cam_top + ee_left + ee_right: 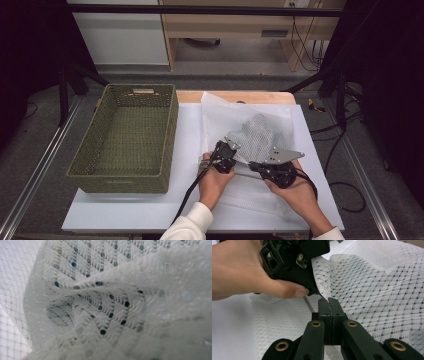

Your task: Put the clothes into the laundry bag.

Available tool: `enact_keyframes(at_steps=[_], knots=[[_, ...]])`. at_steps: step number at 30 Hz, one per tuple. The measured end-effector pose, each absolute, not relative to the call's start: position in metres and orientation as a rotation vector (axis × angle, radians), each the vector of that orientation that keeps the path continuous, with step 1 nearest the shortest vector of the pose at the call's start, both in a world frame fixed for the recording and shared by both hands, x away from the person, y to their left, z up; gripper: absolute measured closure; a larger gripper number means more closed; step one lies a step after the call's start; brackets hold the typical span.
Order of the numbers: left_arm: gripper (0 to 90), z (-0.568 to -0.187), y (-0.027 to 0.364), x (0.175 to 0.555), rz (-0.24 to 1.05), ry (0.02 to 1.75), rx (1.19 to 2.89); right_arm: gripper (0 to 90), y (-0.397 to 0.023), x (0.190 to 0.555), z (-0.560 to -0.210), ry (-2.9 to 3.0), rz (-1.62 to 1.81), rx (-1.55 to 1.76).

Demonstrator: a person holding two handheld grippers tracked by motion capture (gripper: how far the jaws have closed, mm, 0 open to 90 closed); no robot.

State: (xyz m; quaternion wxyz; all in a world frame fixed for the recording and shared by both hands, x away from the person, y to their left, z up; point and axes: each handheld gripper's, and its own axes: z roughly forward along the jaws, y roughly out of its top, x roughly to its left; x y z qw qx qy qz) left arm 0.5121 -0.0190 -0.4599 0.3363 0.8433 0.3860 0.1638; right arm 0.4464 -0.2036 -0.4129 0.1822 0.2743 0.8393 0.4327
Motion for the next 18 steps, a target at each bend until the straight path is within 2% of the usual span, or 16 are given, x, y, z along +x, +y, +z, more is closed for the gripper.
enact_keyframes(at_steps=[18], knots=[[90.0, -0.4608, -0.0209, 0.5123, 0.447, 1.01, 2.198, 90.0, -0.2045, 0.4462, -0.4124, 2.359, 1.224, 0.781]])
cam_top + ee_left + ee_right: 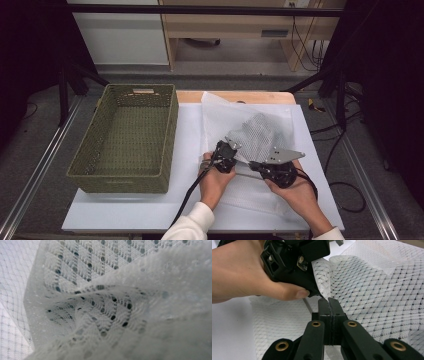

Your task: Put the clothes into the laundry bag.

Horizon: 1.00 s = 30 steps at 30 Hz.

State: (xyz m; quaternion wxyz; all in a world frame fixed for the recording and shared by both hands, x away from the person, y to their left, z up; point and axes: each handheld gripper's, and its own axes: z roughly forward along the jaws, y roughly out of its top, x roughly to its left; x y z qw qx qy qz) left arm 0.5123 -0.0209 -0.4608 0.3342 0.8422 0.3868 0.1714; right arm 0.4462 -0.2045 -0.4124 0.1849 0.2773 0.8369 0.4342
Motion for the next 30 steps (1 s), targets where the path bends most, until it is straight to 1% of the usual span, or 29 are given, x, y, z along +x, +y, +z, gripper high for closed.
enact_keyframes(at_steps=[8, 15, 23, 30], knots=[[90.0, -0.462, -0.018, 0.506, 0.432, 1.004, 2.204, 90.0, -0.206, 0.447, -0.412, 2.354, 1.223, 0.789], [90.0, -0.457, -0.007, 0.49, 0.403, 0.986, 2.179, 90.0, -0.211, 0.448, -0.412, 2.343, 1.219, 0.797], [90.0, -0.443, 0.008, 0.462, 0.356, 0.918, 2.171, 90.0, -0.213, 0.447, -0.412, 2.338, 1.212, 0.804], [90.0, -0.429, 0.024, 0.43, 0.319, 0.867, 2.128, 90.0, -0.214, 0.448, -0.414, 2.337, 1.204, 0.809]])
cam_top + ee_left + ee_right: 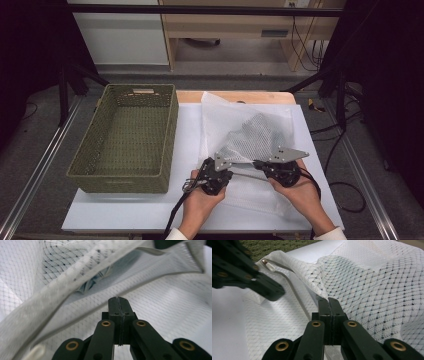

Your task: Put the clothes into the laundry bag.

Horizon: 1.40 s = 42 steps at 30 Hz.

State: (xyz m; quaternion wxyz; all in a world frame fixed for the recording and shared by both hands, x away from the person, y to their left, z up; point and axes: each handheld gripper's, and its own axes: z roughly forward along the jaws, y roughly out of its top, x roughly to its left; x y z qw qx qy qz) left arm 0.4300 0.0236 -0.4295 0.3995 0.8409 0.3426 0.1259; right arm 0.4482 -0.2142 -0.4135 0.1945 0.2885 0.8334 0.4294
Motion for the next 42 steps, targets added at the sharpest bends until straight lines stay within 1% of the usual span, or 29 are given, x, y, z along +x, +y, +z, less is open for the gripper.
enact_keyframes(at_steps=[4, 8, 15, 18, 23, 25, 28, 32, 34, 38, 42], knots=[[90.0, -0.423, 0.035, 0.417, 0.316, 0.853, 2.106, 90.0, -0.214, 0.448, -0.414, 2.334, 1.202, 0.811], [90.0, -0.414, 0.051, 0.408, 0.35, 0.861, 2.06, 90.0, -0.215, 0.448, -0.414, 2.332, 1.201, 0.816], [90.0, -0.4, 0.081, 0.407, 0.403, 0.914, 1.98, 90.0, -0.216, 0.449, -0.414, 2.328, 1.197, 0.822], [90.0, -0.401, 0.086, 0.406, 0.413, 0.928, 1.976, 90.0, -0.217, 0.449, -0.414, 2.329, 1.196, 0.83], [90.0, -0.408, 0.083, 0.405, 0.417, 0.934, 1.994, 90.0, -0.218, 0.448, -0.414, 2.326, 1.197, 0.827], [84.1, -0.411, 0.08, 0.405, 0.427, 0.933, 2.009, 90.0, -0.219, 0.448, -0.414, 2.327, 1.197, 0.829], [79.6, -0.415, 0.074, 0.403, 0.441, 0.913, 2.044, 90.0, -0.22, 0.448, -0.415, 2.327, 1.197, 0.83], [71.0, -0.421, 0.07, 0.399, 0.471, 0.908, 2.08, 90.0, -0.221, 0.448, -0.415, 2.331, 1.196, 0.832], [66.7, -0.426, 0.067, 0.399, 0.459, 0.905, 2.096, 90.0, -0.221, 0.449, -0.415, 2.333, 1.196, 0.832], [59.9, -0.436, 0.06, 0.402, 0.448, 0.879, 2.128, 90.0, -0.22, 0.449, -0.416, 2.338, 1.194, 0.831], [53.6, -0.443, 0.055, 0.408, 0.473, 0.836, 2.147, 90.0, -0.22, 0.449, -0.417, 2.343, 1.194, 0.833]])
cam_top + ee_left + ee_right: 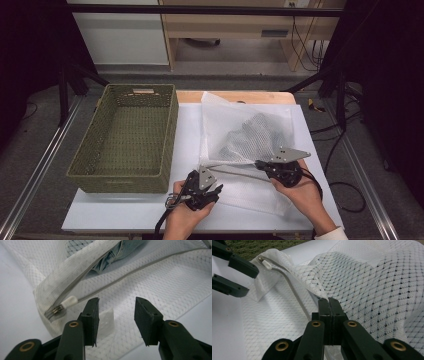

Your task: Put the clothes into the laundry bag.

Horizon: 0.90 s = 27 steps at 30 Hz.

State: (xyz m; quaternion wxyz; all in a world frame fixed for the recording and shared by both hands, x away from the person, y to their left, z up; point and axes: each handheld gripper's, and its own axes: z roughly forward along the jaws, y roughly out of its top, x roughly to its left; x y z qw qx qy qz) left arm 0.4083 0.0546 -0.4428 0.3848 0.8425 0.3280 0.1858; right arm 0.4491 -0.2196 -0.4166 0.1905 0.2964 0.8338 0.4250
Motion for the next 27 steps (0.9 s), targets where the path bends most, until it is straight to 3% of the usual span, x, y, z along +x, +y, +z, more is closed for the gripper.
enact_keyframes(at_steps=[9, 15, 22, 27], knots=[[45.0, -0.451, 0.056, 0.422, 0.447, 0.804, 2.164, 90.0, -0.219, 0.45, -0.418, 2.354, 1.192, 0.835], [42.9, -0.439, 0.059, 0.406, 0.477, 0.796, 2.126, 90.0, -0.22, 0.45, -0.418, 2.353, 1.196, 0.833], [37.6, -0.427, 0.072, 0.388, 0.631, 0.93, 2.053, 90.0, -0.221, 0.449, -0.418, 2.352, 1.199, 0.832], [35.1, -0.431, 0.08, 0.398, 0.636, 1.041, 1.986, 90.0, -0.221, 0.45, -0.419, 2.358, 1.197, 0.837]])
